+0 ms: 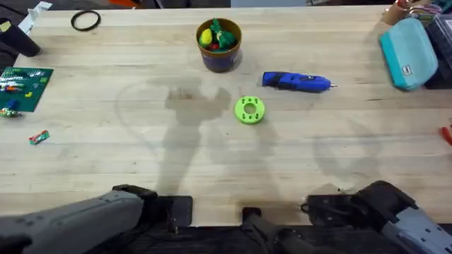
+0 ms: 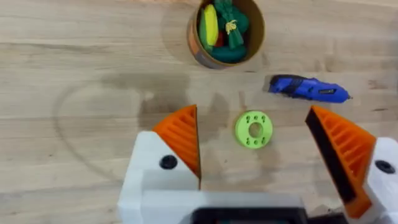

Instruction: Pick up the gripper from the table and insert it into the empty holder that is missing its gripper. Then pick up a screw, insert it into the mounting hole, and use the screwdriver to tighten it. Finally, clean up the table by picking up the vegetable and placing it into the bucket.

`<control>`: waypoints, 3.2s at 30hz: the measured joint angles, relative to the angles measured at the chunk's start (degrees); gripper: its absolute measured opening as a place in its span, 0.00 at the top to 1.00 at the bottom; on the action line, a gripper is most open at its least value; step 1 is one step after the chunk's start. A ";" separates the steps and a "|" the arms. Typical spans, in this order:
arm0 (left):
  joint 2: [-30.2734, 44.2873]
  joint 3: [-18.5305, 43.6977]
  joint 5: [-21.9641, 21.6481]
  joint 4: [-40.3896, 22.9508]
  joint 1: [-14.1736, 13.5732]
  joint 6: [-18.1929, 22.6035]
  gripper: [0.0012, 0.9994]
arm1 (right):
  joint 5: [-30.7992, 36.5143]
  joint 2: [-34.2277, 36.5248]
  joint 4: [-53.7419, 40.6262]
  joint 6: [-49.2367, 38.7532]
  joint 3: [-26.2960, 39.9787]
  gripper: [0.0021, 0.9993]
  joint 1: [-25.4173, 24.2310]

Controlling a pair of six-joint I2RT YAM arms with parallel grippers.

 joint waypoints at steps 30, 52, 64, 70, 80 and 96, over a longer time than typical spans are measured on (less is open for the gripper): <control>-1.98 -0.02 0.23 -5.26 0.01 3.33 0.01 | 0.02 0.17 -8.51 1.34 -0.02 0.10 0.00; -1.98 -0.02 0.23 -5.26 0.01 3.33 0.01 | 0.02 0.17 -8.51 1.34 -0.02 0.10 0.00; -1.98 -0.02 0.23 -5.26 0.01 3.33 0.01 | 0.02 0.17 -8.51 1.34 -0.02 0.10 0.00; -1.98 -0.02 0.23 -5.26 0.01 3.33 0.01 | 0.02 0.17 -8.51 1.34 -0.02 0.10 0.00; -1.98 -0.02 0.23 -5.26 0.01 3.33 0.01 | 0.02 0.17 -8.51 1.34 -0.02 0.10 0.00; -1.98 -0.02 0.23 -5.26 0.01 3.33 0.01 | 0.02 0.17 -8.51 1.34 -0.02 0.10 0.00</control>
